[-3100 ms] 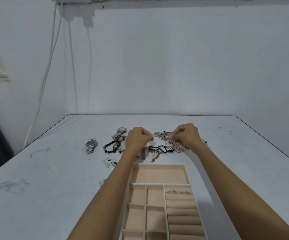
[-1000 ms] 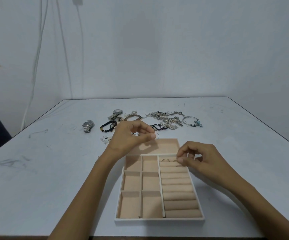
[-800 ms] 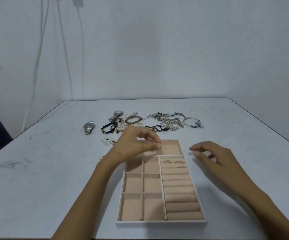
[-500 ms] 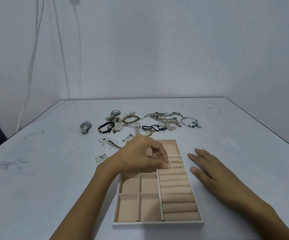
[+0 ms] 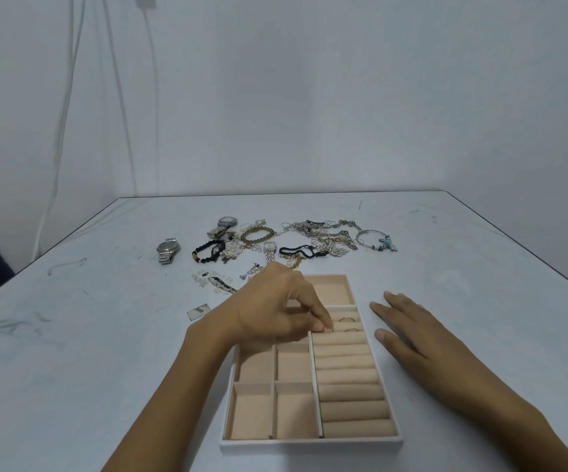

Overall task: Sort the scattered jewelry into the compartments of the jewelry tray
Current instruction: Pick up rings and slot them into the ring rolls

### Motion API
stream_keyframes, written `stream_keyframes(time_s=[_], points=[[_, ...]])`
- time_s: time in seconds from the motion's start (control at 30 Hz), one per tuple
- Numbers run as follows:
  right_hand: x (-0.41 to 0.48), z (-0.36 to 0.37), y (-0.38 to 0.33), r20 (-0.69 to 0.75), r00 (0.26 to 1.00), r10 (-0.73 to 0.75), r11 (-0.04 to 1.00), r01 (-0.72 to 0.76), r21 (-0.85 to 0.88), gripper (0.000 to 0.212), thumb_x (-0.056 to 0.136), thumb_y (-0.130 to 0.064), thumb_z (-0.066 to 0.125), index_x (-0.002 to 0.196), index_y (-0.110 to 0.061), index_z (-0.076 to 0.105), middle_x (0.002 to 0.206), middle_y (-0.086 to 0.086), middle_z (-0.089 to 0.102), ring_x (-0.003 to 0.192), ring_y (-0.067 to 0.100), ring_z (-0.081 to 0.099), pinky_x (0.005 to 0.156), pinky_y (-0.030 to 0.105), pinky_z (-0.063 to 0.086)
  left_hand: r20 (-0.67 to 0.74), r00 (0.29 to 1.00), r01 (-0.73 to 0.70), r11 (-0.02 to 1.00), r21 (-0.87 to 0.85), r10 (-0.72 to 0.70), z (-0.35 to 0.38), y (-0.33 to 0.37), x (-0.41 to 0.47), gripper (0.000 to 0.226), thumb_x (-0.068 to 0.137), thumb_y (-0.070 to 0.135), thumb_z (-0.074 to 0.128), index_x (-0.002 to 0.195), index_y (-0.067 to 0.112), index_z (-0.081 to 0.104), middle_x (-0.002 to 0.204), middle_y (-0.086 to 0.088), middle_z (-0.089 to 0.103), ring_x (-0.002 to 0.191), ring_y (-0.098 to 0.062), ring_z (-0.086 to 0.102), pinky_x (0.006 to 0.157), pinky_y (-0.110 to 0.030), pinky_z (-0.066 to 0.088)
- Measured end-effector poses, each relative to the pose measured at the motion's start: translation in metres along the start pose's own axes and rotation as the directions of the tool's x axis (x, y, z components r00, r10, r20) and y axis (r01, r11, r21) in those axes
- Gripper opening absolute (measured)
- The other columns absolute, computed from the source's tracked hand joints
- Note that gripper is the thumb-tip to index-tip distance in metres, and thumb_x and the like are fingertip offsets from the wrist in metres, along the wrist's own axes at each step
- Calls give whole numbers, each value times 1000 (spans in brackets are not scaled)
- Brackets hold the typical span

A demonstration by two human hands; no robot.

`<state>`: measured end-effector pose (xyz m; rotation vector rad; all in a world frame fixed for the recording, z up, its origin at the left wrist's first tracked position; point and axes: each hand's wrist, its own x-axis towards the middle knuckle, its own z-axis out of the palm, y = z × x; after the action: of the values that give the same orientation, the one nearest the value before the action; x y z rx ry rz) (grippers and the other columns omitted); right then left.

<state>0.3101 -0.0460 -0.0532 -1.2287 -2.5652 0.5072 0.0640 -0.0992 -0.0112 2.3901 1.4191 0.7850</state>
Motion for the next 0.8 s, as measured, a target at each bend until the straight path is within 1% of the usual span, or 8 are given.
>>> stream_keyframes(time_s=[0.27, 0.33, 0.43, 0.57, 0.67, 0.73, 0.77, 0.8], points=[[1, 1, 1, 4, 1000, -9, 1000, 9, -25, 49, 101, -43, 29, 148, -39, 18, 158, -18, 2, 133, -13, -7, 107, 10, -7, -8, 1000, -21, 998, 54, 21, 5, -3, 1, 10, 78, 24, 74, 85, 29, 79, 81, 14, 73, 75, -3, 66, 80, -39, 48], [1, 1, 1, 13, 1000, -7, 999, 7, -34, 50, 101, -43, 28, 149, -38, 18, 159, -18, 1, 132, -13, -8, 107, 10, -7, -4, 1000, -19, 998, 54, 19, 5, -3, 1, 11, 77, 24, 73, 85, 29, 79, 80, 12, 73, 74, -4, 65, 78, -39, 48], [1, 0, 1, 15, 1000, -4, 999, 4, -40, 50, 101, -43, 28, 149, -38, 17, 159, -18, 1, 132, -13, -8, 108, 11, -7, 9, 1000, -6, 996, 89, 6, 6, -4, 2, 11, 78, 27, 71, 85, 31, 78, 81, 12, 72, 76, -5, 64, 84, -39, 45], [0, 1, 1, 13, 1000, -8, 999, 8, -39, 50, 101, -44, 28, 149, -38, 18, 158, -19, 1, 132, -13, -8, 107, 10, -6, 12, 1000, -26, 995, 98, 25, 6, -4, 3, 12, 78, 27, 70, 85, 32, 78, 78, 14, 71, 74, -3, 63, 78, -38, 49], [0, 0, -1, 25, 1000, -6, 999, 7, -47, 50, 101, -44, 27, 149, -39, 17, 157, -21, 1, 133, -13, -7, 109, 11, -4, 5, 1000, -22, 994, 108, 22, 6, -2, 2, 12, 78, 26, 70, 85, 31, 78, 78, 13, 71, 74, -5, 63, 81, -37, 47], [-1, -2, -1, 25, 1000, -8, 999, 9, -40, 49, 100, -44, 31, 148, -39, 21, 154, -24, 8, 137, -11, -2, 110, 12, 1, -9, 1000, -29, 994, 101, 30, 6, -1, 1, 11, 78, 23, 71, 85, 30, 78, 77, 13, 72, 74, -5, 64, 82, -35, 46], [0, -5, 0, 20, 1000, -14, 1000, 14, -22, 48, 99, -45, 36, 145, -40, 27, 150, -25, 16, 140, -8, 6, 110, 13, 7, -16, 999, -32, 996, 86, 33, 5, -1, 1, 11, 78, 23, 72, 85, 29, 78, 77, 12, 72, 74, -5, 64, 81, -35, 47], [3, -9, 2, 17, 1000, -22, 1000, 22, 2, 45, 97, -45, 43, 141, -40, 37, 144, -26, 25, 140, -4, 18, 109, 15, 15, -29, 999, -29, 997, 69, 31, 4, -1, 1, 10, 79, 23, 72, 85, 28, 78, 77, 12, 73, 73, -4, 63, 79, -34, 48]])
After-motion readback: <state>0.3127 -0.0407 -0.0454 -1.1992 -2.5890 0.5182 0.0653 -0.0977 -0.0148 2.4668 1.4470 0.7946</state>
